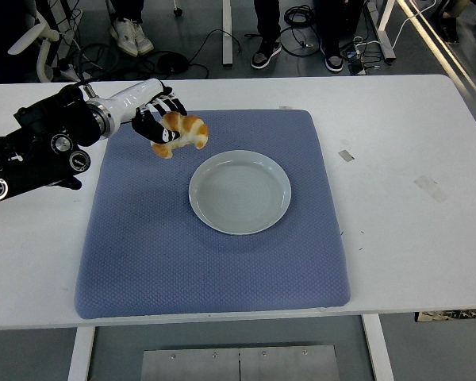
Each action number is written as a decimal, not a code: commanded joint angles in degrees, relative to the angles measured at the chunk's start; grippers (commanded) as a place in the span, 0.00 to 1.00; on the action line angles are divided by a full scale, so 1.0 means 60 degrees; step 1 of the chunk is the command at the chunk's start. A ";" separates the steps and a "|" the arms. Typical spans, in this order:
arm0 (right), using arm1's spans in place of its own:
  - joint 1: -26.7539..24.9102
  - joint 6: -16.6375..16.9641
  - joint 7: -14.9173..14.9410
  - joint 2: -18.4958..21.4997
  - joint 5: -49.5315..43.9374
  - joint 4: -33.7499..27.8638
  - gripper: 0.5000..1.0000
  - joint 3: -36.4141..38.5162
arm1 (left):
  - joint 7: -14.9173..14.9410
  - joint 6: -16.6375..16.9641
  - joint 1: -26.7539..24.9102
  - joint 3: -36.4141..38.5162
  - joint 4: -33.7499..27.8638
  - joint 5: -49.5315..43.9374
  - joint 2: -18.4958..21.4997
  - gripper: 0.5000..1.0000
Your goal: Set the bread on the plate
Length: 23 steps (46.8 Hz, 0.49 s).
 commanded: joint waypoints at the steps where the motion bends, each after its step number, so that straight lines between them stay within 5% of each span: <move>1: 0.0000 0.0001 -0.0003 0.0000 0.0000 0.0000 1.00 0.0000 | 0.0011 0.0000 -0.0021 -0.0028 -0.0060 -0.0002 -0.0237 0.00; 23: 0.0000 0.0001 -0.0003 0.0000 0.0000 0.0000 1.00 0.0000 | 0.0026 -0.0058 0.0008 -0.0028 -0.0060 0.0188 -0.1585 0.00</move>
